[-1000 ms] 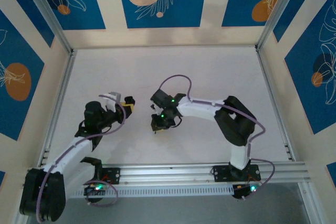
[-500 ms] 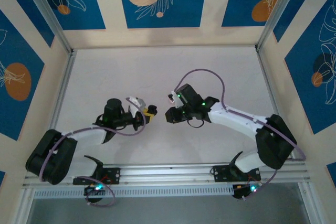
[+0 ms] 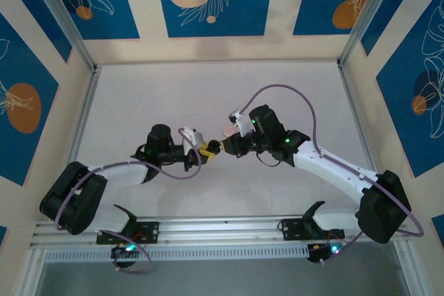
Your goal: Insert the wireless bluetooth earbuds into the charging case
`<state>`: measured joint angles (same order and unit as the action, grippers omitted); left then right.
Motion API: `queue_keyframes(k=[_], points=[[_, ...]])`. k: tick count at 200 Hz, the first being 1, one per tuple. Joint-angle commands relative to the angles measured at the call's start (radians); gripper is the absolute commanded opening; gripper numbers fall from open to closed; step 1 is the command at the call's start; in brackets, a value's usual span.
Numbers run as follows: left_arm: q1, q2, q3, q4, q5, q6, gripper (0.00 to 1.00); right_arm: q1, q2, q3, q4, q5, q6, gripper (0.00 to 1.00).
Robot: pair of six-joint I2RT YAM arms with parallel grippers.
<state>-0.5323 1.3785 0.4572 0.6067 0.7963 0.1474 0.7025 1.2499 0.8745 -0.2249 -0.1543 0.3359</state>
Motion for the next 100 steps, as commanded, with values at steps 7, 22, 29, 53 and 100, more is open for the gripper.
queue_keyframes(k=[7, 22, 29, 53, 100], points=[[-0.012, 0.001, 0.029, -0.01, 0.049, 0.029, 0.15, 0.006, 0.014, 0.027, 0.061, -0.066, -0.069, 0.17], [-0.013, -0.002, 0.028, 0.0, 0.045, 0.013, 0.15, 0.015, 0.016, 0.031, 0.078, -0.079, -0.075, 0.17], [-0.012, -0.004, 0.028, 0.007, 0.042, 0.004, 0.15, 0.018, 0.019, 0.031, 0.085, -0.081, -0.078, 0.17], [-0.012, -0.006, 0.025, 0.048, 0.041, -0.03, 0.15, 0.034, 0.029, 0.033, 0.094, -0.073, -0.084, 0.17], [-0.012, 0.001, 0.008, 0.155, 0.047, -0.107, 0.15, 0.051, 0.051, 0.04, 0.098, -0.013, -0.096, 0.16]])
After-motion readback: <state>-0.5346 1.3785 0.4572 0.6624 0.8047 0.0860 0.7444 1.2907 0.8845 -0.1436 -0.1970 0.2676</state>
